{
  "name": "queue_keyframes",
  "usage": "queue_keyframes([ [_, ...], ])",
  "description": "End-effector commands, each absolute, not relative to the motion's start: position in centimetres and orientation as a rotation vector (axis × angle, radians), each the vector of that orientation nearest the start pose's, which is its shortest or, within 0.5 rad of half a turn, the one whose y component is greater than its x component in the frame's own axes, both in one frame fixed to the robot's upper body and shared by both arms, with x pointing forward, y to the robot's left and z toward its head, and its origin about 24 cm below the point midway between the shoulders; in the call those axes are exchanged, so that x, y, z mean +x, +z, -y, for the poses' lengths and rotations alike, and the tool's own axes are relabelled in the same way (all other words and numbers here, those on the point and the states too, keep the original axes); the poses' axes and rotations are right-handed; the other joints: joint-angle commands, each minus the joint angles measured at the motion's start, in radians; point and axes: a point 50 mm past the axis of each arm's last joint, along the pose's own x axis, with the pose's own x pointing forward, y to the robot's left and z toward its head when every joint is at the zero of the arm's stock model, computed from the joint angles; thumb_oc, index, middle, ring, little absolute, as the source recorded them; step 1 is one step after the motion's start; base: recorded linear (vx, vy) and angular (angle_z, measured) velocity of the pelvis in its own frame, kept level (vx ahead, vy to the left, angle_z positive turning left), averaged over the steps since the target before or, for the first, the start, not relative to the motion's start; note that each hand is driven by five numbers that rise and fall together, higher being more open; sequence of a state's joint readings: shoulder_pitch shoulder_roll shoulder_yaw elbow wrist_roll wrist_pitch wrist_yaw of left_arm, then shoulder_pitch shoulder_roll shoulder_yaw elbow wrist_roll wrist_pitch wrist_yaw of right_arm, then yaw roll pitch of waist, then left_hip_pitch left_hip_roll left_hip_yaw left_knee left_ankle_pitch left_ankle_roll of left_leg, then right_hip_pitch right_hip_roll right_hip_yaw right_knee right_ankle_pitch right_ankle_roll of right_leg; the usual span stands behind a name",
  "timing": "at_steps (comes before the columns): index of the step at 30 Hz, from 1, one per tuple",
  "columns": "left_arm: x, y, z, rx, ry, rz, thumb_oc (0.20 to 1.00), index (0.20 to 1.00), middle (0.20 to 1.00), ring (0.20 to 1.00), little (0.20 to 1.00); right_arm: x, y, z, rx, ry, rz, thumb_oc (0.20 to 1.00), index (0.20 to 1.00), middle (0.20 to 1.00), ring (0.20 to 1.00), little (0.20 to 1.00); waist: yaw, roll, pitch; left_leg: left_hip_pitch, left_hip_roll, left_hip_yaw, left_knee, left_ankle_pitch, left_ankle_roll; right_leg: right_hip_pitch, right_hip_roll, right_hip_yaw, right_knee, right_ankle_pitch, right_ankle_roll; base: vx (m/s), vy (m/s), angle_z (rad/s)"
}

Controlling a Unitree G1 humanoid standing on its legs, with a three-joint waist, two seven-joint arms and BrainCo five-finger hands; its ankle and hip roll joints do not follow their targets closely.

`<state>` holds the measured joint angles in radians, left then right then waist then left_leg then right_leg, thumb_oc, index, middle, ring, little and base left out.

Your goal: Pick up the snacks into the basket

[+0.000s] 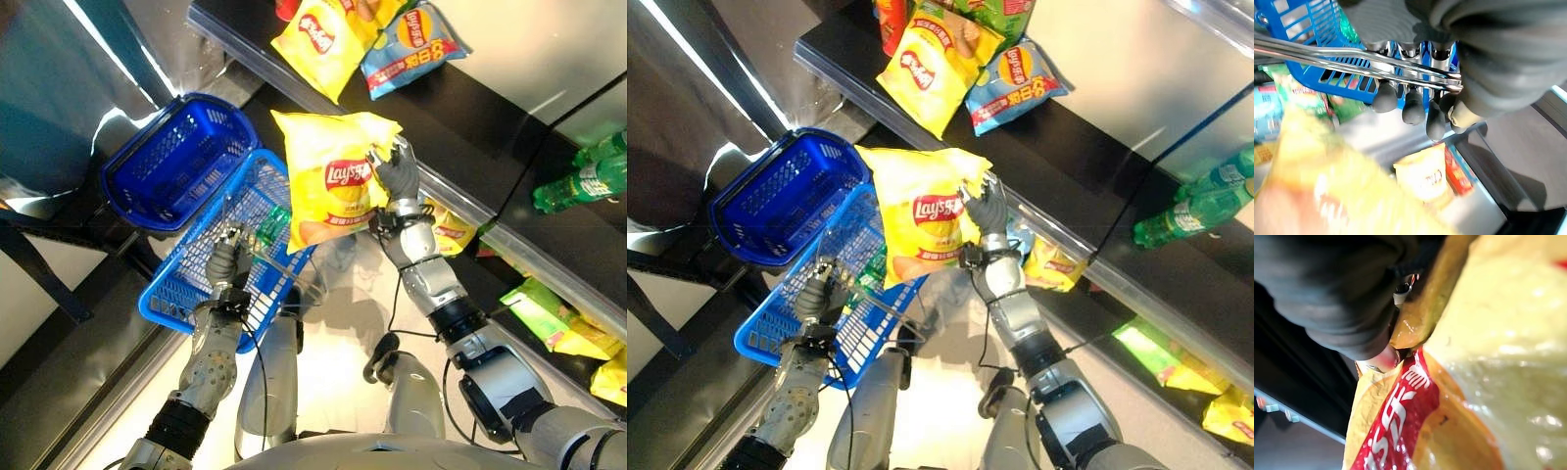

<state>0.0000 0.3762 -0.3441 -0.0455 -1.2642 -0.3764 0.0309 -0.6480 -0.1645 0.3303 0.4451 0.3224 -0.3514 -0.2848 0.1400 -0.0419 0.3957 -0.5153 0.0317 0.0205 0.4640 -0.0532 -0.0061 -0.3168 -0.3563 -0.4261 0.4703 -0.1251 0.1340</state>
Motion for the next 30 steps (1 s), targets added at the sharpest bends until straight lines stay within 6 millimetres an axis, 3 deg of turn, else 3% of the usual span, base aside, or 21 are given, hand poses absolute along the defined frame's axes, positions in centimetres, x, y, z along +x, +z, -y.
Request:
queue_keyframes([
  [1, 23.2, 14.8, -13.2, -1.062, -0.479, 0.486, 0.2, 0.2, 0.2, 0.2, 0.2, 35.0, 19.0, 7.9, 0.01, 0.139, 0.625, 0.2, 0.2, 0.2, 0.2, 0.2, 0.026, 0.048, -0.011, 0.047, -0.023, -0.019, -0.025, -0.033, 0.03, -0.004, 0.001, -0.016, 0.049, 0.08, 0.011, -0.01, -0.021, 0.09],
  [2, 22.9, 15.1, -13.1, -1.076, -0.507, 0.492, 0.2, 0.2, 0.2, 0.2, 0.2, 35.3, 19.0, 7.6, -0.019, 0.132, 0.62, 0.2, 0.2, 0.2, 0.2, 0.2, 0.036, 0.056, -0.006, 0.043, -0.025, -0.024, -0.024, -0.03, 0.029, -0.006, -0.001, -0.023, 0.053, 0.079, 0.011, 0.06, -0.045, 0.1],
  [3, 22.8, 15.3, -13.0, -1.084, -0.517, 0.498, 0.2, 0.2, 0.2, 0.2, 0.2, 35.6, 18.8, 7.5, -0.025, 0.126, 0.606, 0.2, 0.2, 0.2, 0.2, 0.2, 0.043, 0.059, -0.005, 0.05, -0.025, -0.028, -0.012, -0.059, 0.022, -0.002, -0.002, -0.013, 0.07, 0.056, 0.025, 0.0, -0.018, 0.1],
  [4, 22.8, 15.3, -13.0, -1.084, -0.519, 0.5, 0.2, 0.2, 0.2, 0.2, 0.2, 35.6, 18.9, 7.6, -0.026, 0.125, 0.608, 0.2, 0.2, 0.2, 0.2, 0.2, 0.042, 0.06, -0.005, 0.041, -0.026, -0.025, -0.024, -0.03, 0.029, -0.007, -0.003, -0.025, 0.056, 0.077, 0.011, 0.06, -0.03, 0.16],
  [5, 22.7, 15.4, -13.0, -1.091, -0.522, 0.502, 0.2, 0.2, 0.2, 0.2, 0.2, 35.9, 18.9, 7.3, -0.043, 0.123, 0.597, 0.2, 0.2, 0.2, 0.2, 0.2, 0.05, 0.064, -0.003, 0.047, -0.027, -0.031, -0.012, -0.059, 0.023, -0.004, -0.003, -0.016, 0.074, 0.055, 0.026, -0.07, 0.012, 0.22],
  [6, 22.7, 15.5, -12.9, -1.098, -0.527, 0.503, 0.2, 0.2, 0.2, 0.2, 0.2, 36.2, 18.9, 7.1, -0.057, 0.118, 0.589, 0.2, 0.2, 0.2, 0.2, 0.2, 0.056, 0.069, -0.002, 0.036, -0.029, -0.028, -0.025, -0.028, 0.029, -0.012, -0.004, -0.029, 0.064, 0.075, 0.012, 0.06, -0.038, 0.21],
  [7, 22.8, 15.4, -12.7, -1.123, -0.529, 0.495, 0.2, 0.2, 0.2, 0.2, 0.2, 36.9, 18.5, 6.7, -0.079, 0.102, 0.55, 0.2, 0.2, 0.2, 0.2, 0.2, 0.07, 0.074, 0.001, 0.04, -0.031, -0.034, -0.008, -0.058, 0.023, -0.009, -0.006, -0.019, 0.084, 0.052, 0.027, 0.0, -0.014, 0.15],
  [9, 22.8, 15.4, -12.5, -1.13, -0.535, 0.494, 0.2, 0.2, 0.2, 0.2, 0.2, 37.3, 18.2, 6.5, -0.087, 0.092, 0.525, 0.2, 0.2, 0.2, 0.2, 0.2, 0.077, 0.078, 0.003, 0.038, -0.032, -0.037, -0.007, -0.057, 0.023, -0.01, -0.006, -0.021, 0.086, 0.052, 0.028, 0.03, -0.018, 0.03],
  [12, 22.8, 15.4, -12.1, -1.145, -0.552, 0.472, 0.2, 0.2, 0.2, 0.2, 0.2, 38.1, 17.1, 5.8, -0.13, 0.075, 0.445, 0.2, 0.2, 0.2, 0.2, 0.2, 0.095, 0.091, 0.006, 0.033, -0.037, -0.044, -0.008, -0.055, 0.024, -0.011, -0.007, -0.029, 0.091, 0.049, 0.028, 0.0, -0.016, 0.07],
  [15, 22.8, 15.8, -11.3, -1.156, -0.601, 0.464, 0.2, 0.2, 0.2, 0.2, 0.2, 38.9, 14.5, 5.8, -0.179, 0.048, 0.299, 0.2, 0.2, 0.2, 0.2, 0.2, 0.12, 0.108, 0.007, 0.021, -0.045, -0.056, -0.006, -0.051, 0.022, -0.011, -0.011, -0.043, 0.096, 0.048, 0.033, 0.01, -0.025, 0.16],
  [18, 22.8, 16.1, -10.8, -1.16, -0.633, 0.462, 0.2, 0.2, 0.2, 0.2, 0.2, 39.1, 13.3, 6.1, -0.171, 0.032, 0.228, 0.2, 0.2, 0.2, 0.2, 0.2, 0.133, 0.117, 0.009, 0.018, -0.05, -0.066, -0.009, -0.049, 0.022, -0.01, -0.012, -0.052, 0.097, 0.046, 0.036, 0.01, -0.02, 0.18],
  [20, 22.8, 16.4, -10.1, -1.174, -0.672, 0.454, 0.2, 0.2, 0.2, 0.2, 0.2, 39.1, 11.4, 6.2, -0.181, 0.029, 0.137, 0.2, 0.2, 0.2, 0.2, 0.2, 0.151, 0.13, 0.01, 0.011, -0.057, -0.077, -0.01, -0.047, 0.023, -0.009, -0.014, -0.063, 0.098, 0.043, 0.039, 0.02, -0.028, 0.17],
  [30, 22.5, 17.9, -8.6, -1.201, -0.78, 0.467, 0.2, 0.2, 0.2, 0.2, 0.2, 38.3, 9.2, 4.3, -0.245, 0.114, 0.035, 0.2, 0.2, 0.2, 0.2, 0.2, 0.185, 0.15, 0.001, -0.002, -0.075, -0.101, -0.017, -0.043, 0.025, -0.011, -0.021, -0.084, 0.101, 0.038, 0.043, 0.02, -0.001, 0.11],
])
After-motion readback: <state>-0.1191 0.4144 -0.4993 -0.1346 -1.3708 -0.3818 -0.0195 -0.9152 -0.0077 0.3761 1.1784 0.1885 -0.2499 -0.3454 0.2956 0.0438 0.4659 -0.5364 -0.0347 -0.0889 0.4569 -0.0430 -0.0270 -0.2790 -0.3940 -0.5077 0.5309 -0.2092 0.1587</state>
